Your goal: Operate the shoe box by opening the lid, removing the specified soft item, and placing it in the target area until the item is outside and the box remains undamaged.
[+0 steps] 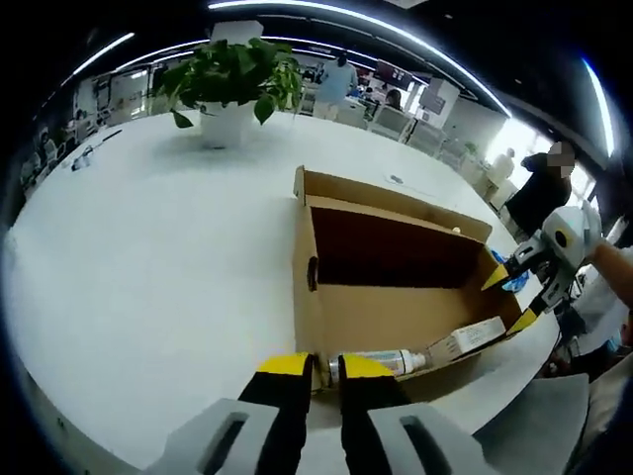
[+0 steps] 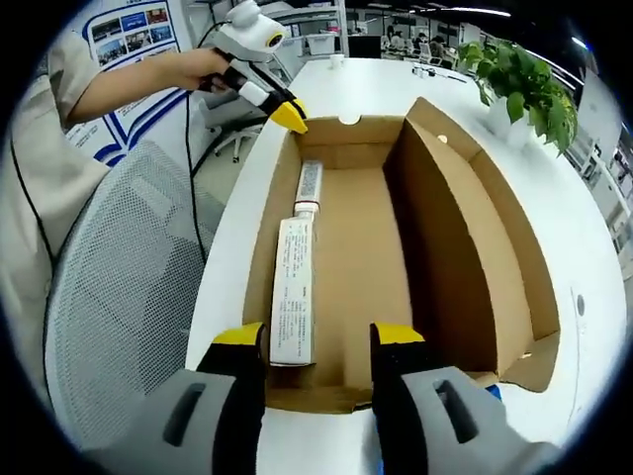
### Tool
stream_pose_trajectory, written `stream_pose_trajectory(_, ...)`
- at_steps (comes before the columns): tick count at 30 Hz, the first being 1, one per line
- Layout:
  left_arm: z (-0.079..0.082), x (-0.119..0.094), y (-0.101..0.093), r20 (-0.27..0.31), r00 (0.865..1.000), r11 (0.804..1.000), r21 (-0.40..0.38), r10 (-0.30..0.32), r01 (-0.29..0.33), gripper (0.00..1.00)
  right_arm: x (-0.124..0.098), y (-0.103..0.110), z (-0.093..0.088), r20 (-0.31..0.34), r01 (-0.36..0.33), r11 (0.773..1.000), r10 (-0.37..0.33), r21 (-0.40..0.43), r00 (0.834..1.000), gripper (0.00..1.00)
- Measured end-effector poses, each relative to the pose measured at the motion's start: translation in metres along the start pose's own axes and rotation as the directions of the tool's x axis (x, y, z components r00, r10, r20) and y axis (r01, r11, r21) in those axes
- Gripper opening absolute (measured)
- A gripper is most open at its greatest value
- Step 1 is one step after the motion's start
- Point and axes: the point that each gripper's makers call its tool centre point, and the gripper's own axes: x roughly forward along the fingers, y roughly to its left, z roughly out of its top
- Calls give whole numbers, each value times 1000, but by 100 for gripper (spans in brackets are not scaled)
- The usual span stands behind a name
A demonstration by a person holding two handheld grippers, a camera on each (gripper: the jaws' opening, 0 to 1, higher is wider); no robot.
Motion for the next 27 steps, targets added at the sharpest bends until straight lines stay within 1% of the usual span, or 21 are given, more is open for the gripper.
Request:
stream_pose_trajectory(4,0,0,-1,5,1000,1000,2,8,-8,9,7,1,-2,-15,-4,1000,4,7,1000,36)
stream_pose_trajectory(7,0,0,-1,6,1000,1000,0,12,-12,9,11,2,-3,-26,-5,1000,6,13,1000,32)
stream_pose_trajectory(8,0,0,-1,3,1000,1000,-10,15,-15,8,13,3,-4,-31,-6,1000,6,15,999,31)
stream_pose_trajectory(13,0,1,-2,-3,999,999,6,34,-34,7,17,10,-8,-55,-21,1000,22,12,998,18)
stream_pose_trajectory(16,1,1,-2,2,999,999,-9,42,-42,6,17,10,-9,-63,-13,1000,12,-10,998,17)
stream_pose_trajectory(20,0,0,-2,19,998,998,-40,53,-52,5,17,9,-9,-65,-1,1000,1,-2,998,17)
stream_pose_trajectory(24,0,0,-1,22,998,997,-52,64,-63,5,17,9,-8,-61,13,1000,-13,-1,998,16)
stream_pose_trajectory(25,0,0,-1,22,998,996,-53,66,-65,5,17,9,-6,-56,16,1000,-16,2,998,16)
stream_pose_trajectory(27,0,0,-1,20,997,996,-53,72,-70,4,15,9,-3,-41,16,999,-14,39,999,16)
